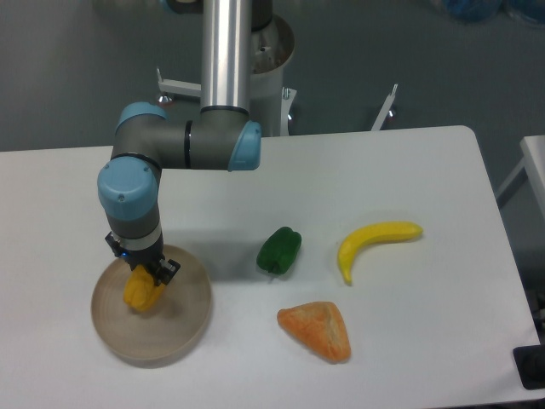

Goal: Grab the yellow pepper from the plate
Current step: 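Lower the gripper onto the yellow pepper and close on it, then lift the yellow pepper off the plate and carry it toward the orange item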

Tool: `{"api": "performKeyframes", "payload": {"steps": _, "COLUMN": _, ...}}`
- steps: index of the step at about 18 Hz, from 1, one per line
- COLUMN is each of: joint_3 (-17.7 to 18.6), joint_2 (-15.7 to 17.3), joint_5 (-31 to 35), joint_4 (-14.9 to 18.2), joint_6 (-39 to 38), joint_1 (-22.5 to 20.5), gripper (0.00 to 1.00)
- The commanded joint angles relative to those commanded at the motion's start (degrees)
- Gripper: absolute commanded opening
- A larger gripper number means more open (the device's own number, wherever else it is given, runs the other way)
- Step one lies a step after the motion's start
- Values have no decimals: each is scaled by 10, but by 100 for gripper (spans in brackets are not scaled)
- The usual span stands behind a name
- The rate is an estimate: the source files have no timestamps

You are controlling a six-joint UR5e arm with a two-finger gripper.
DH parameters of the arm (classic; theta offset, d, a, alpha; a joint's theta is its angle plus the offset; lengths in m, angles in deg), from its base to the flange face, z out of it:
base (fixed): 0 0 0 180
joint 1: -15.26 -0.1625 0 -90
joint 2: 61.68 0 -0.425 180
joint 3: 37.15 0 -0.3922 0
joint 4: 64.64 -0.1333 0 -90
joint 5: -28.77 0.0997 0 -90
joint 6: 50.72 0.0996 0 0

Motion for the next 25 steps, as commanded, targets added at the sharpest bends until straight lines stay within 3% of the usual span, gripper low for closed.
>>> {"api": "performKeyframes", "payload": {"steps": 5, "joint_3": -4, "joint_2": 7, "joint_5": 1, "joint_4": 2, "joint_6": 21, "joint_1": -9, "gripper": 43}}
{"api": "performKeyframes", "payload": {"steps": 10, "joint_3": -5, "joint_2": 36, "joint_5": 1, "joint_4": 10, "joint_6": 90, "joint_1": -59, "gripper": 41}}
{"api": "performKeyframes", "payload": {"steps": 16, "joint_3": -47, "joint_2": 37, "joint_5": 2, "joint_4": 14, "joint_6": 185, "joint_1": -142, "gripper": 41}}
{"api": "performKeyframes", "payload": {"steps": 20, "joint_3": -97, "joint_2": 22, "joint_5": 19, "joint_4": 61, "joint_6": 278, "joint_1": -201, "gripper": 41}}
{"api": "performKeyframes", "payload": {"steps": 25, "joint_3": -122, "joint_2": 10, "joint_5": 25, "joint_4": 63, "joint_6": 359, "joint_1": -263, "gripper": 41}}
